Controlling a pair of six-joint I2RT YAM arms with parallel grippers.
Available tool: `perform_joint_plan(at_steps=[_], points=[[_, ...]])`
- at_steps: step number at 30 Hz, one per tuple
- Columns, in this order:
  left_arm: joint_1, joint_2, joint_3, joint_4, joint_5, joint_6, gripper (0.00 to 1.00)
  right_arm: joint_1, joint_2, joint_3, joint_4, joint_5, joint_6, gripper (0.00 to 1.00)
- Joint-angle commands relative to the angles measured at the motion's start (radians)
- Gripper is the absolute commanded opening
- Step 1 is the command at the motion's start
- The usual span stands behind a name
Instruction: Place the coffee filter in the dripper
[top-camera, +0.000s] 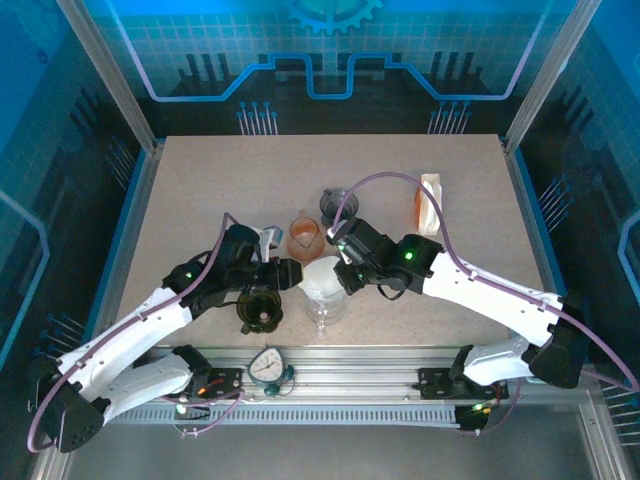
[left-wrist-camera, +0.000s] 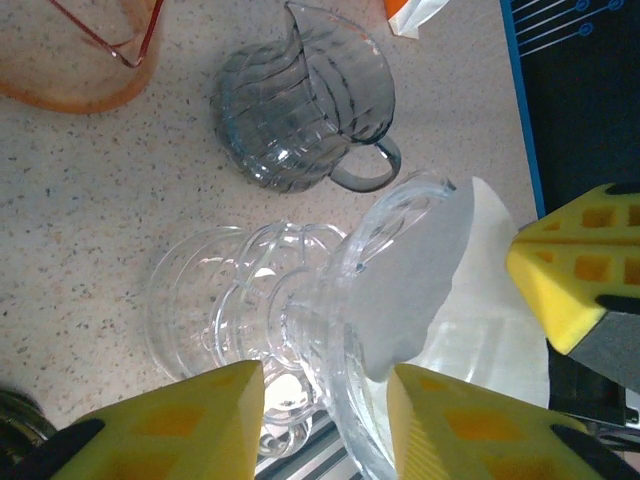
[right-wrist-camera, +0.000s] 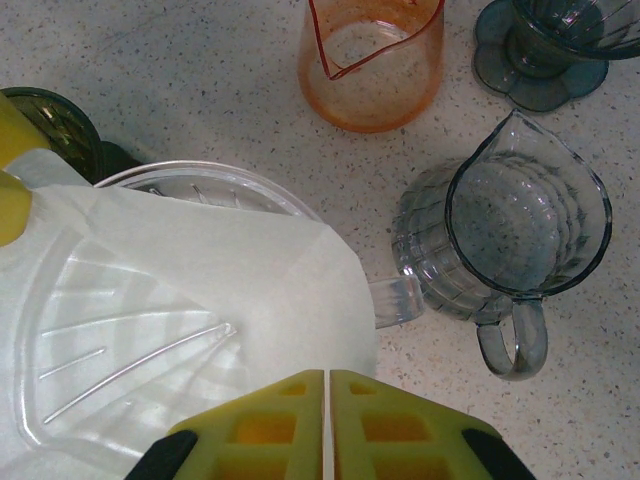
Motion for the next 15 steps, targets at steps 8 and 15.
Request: perform_joint_plan(at_steps=[8, 15], points=[[-0.003, 0.004, -0.024, -0.005, 0.037, 0.008, 0.34, 0.016, 0.002, 0.007, 0.002, 0.023, 0.003, 0.18], [-0.004, 0.012, -0.026, 0.003, 0.034, 0.009, 0.38, 0.016, 0.022, 0.028, 0.001, 0.010, -0.001, 0.61]])
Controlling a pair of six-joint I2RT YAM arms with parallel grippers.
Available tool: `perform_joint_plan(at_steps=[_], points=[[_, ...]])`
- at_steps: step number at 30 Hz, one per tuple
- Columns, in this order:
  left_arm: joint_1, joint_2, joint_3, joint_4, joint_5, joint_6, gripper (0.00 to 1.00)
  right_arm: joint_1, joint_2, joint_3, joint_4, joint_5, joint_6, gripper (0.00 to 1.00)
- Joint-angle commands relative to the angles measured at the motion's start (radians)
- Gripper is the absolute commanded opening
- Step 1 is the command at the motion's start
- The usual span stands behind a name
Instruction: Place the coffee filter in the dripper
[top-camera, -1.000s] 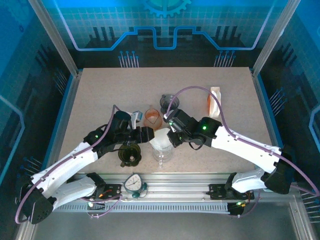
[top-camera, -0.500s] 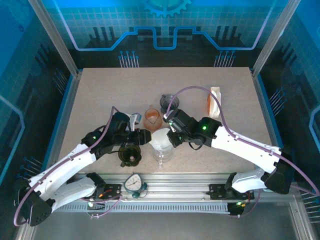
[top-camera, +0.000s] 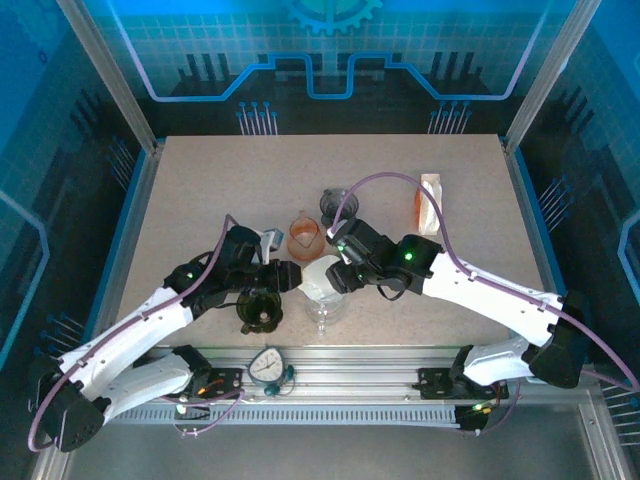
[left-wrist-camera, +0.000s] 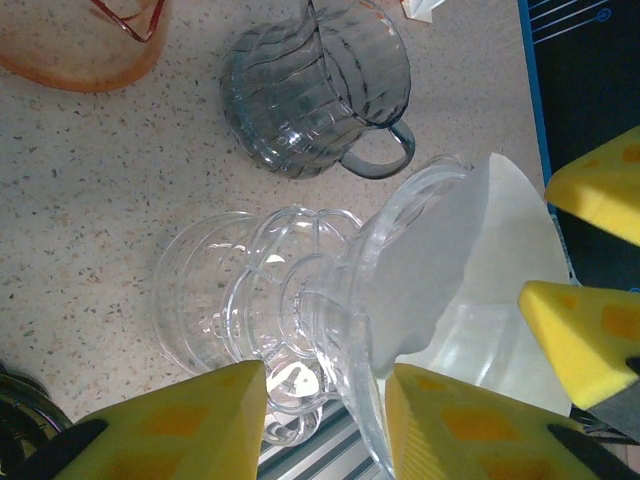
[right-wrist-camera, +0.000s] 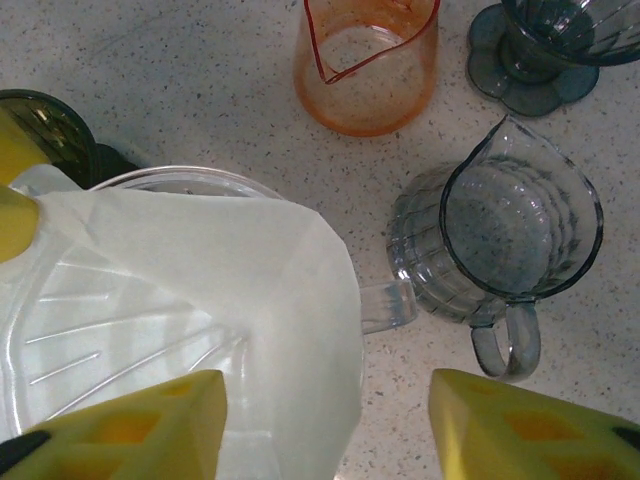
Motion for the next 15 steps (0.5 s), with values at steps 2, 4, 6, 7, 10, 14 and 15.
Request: perform_joint_plan(at_steps=[2, 4, 6, 7, 10, 14, 15], points=[[-0.004, 0.010, -0.018, 0.018, 0.029, 0.007, 0.38, 0.010, 0.049, 0.034, 0.002, -0.024, 0.000, 0.63], [-0.005, 0.009, -0.022, 0.021, 0.032, 0.006, 0.39, 0.010, 0.078, 0.042, -0.002, -0.021, -0.001, 0.64], [-0.004, 0.010, -0.025, 0.024, 0.032, 0.006, 0.39, 0.010, 0.106, 0.053, -0.006, -0.015, -0.004, 0.65], [-0.004, 0.009, -0.025, 0.025, 0.032, 0.006, 0.39, 0.010, 0.118, 0.057, -0.007, -0.016, -0.007, 0.66], [-0.004, 0.009, -0.026, 0.030, 0.032, 0.005, 0.40, 0.009, 0.149, 0.066, -0.017, -0.021, -0.014, 0.66], [-0.004, 0.012, -0.027, 0.034, 0.039, 0.006, 0.40, 0.007, 0.172, 0.061, -0.021, -0.024, -0.012, 0.66], [-0.004, 0.013, -0.028, 0.036, 0.039, 0.006, 0.40, 0.005, 0.176, 0.059, -0.019, -0.026, -0.013, 0.66]])
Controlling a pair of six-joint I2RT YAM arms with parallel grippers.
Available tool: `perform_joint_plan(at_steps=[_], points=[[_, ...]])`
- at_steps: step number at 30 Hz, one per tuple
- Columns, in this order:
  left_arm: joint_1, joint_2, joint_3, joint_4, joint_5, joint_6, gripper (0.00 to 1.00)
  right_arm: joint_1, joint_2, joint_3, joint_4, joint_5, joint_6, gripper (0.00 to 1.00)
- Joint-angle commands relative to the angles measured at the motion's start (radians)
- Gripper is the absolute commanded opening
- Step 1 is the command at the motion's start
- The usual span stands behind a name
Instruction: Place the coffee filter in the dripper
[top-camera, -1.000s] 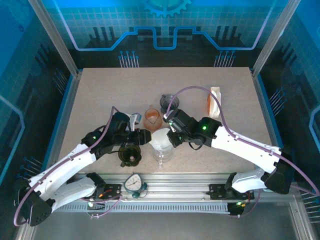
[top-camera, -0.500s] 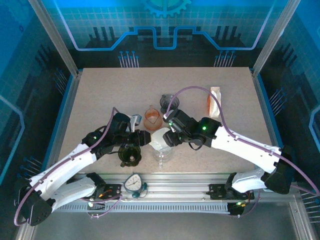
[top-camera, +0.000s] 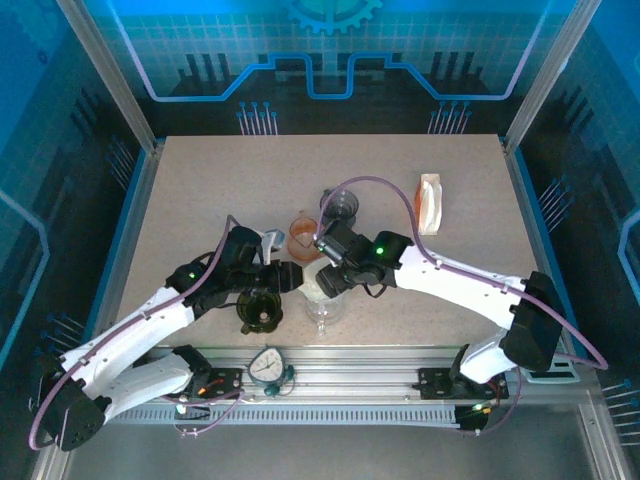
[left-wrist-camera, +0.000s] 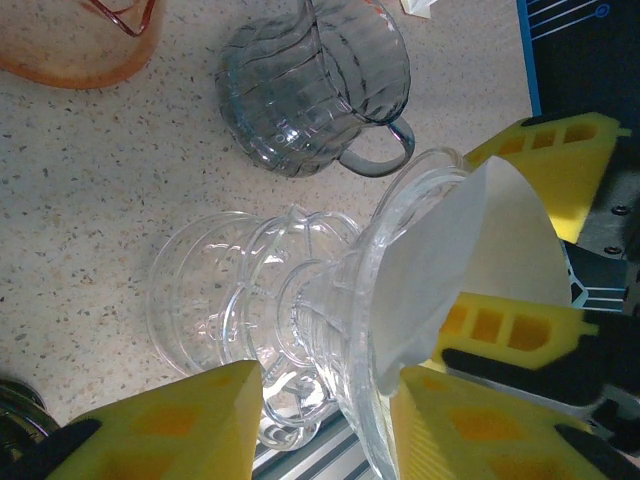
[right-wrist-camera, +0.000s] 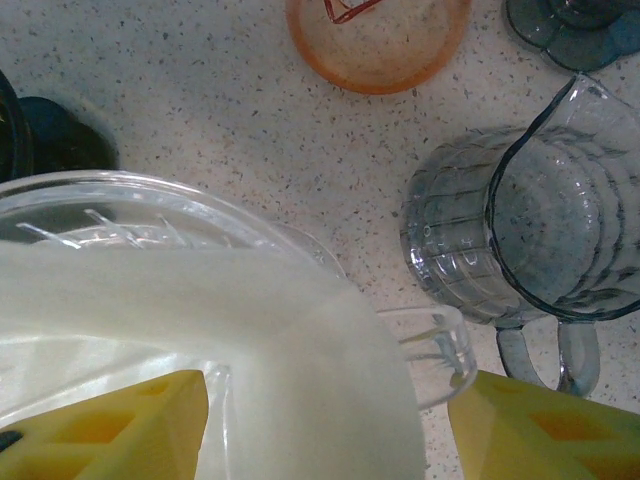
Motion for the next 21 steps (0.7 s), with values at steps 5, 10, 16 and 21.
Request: perform_joint_plan(at_steps=[5, 10, 16, 21], points=[[-0.004, 0.012, -0.021, 0.022, 0.035, 0.004, 0.40, 0.004, 0.053, 0.030, -0.013, -0.015, -0.008, 0.66], [-0.003, 0.006, -0.019, 0.038, 0.044, -0.007, 0.42, 0.004, 0.081, 0.029, -0.021, 0.001, -0.004, 0.67], [-0.003, -0.034, -0.021, 0.056, 0.021, -0.013, 0.47, 0.005, 0.095, 0.022, -0.014, 0.008, 0.007, 0.67], [-0.003, -0.046, -0.031, 0.097, 0.025, -0.026, 0.52, 0.006, 0.100, 0.012, -0.017, 0.026, 0.018, 0.67]])
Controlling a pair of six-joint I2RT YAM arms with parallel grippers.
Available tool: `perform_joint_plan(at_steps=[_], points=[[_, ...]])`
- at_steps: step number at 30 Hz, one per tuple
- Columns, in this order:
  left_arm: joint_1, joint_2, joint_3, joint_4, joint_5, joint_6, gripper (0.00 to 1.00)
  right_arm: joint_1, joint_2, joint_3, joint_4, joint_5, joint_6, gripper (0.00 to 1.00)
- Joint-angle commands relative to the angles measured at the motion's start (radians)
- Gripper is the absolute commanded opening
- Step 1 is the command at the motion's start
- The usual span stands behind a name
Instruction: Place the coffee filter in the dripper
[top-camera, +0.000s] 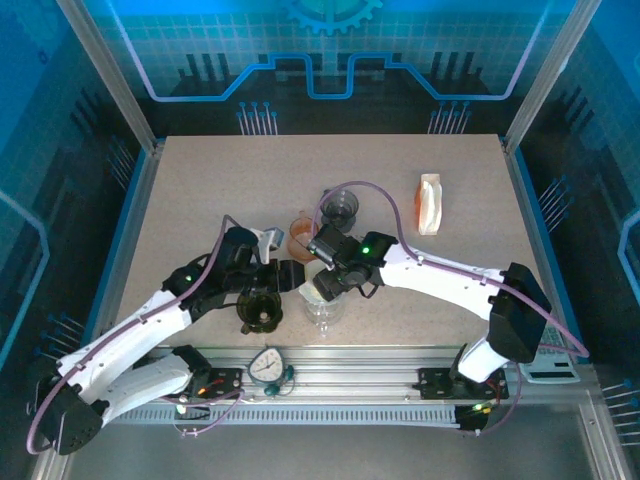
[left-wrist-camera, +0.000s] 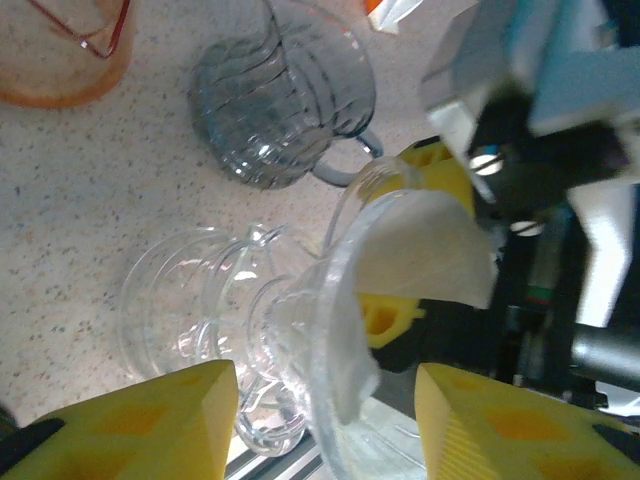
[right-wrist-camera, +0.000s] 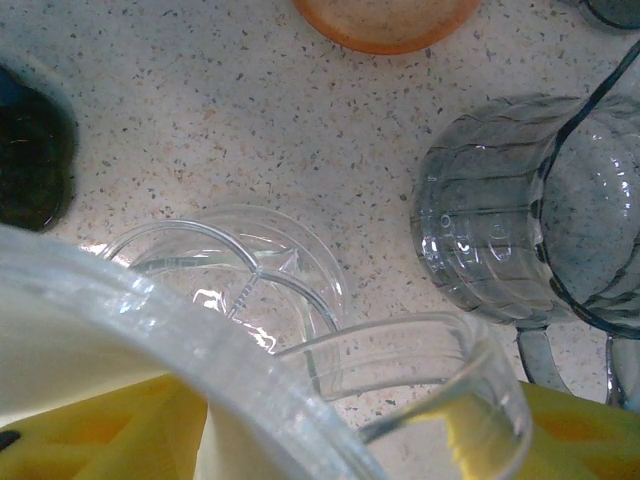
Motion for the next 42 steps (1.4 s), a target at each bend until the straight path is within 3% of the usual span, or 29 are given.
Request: perform_joint_plan(at_steps=[1, 6, 20, 28, 36, 42], points=[[-0.002, -0.009, -0.020, 0.050, 0.012, -0.018, 0.52, 0.005, 0.019, 0.009, -0.017, 0.031, 0.015, 0.67], [-0.002, 0.020, -0.024, 0.058, 0.047, -0.021, 0.45, 0.005, 0.020, 0.015, -0.021, 0.044, 0.023, 0.67], [-0.003, 0.033, -0.015, -0.028, -0.032, -0.006, 0.37, 0.005, 0.023, 0.015, -0.017, 0.041, 0.033, 0.67], [-0.003, -0.014, 0.000, -0.018, -0.040, 0.005, 0.51, 0.005, 0.017, 0.009, -0.015, 0.039, 0.034, 0.67], [-0.012, 0.025, -0.001, 0.023, 0.049, 0.035, 0.54, 0.006, 0.020, 0.008, -0.010, 0.032, 0.034, 0.67], [-0.012, 0.045, -0.005, -0.011, -0.021, 0.016, 0.35, 0.005, 0.020, 0.004, -0.010, 0.032, 0.038, 0.67]])
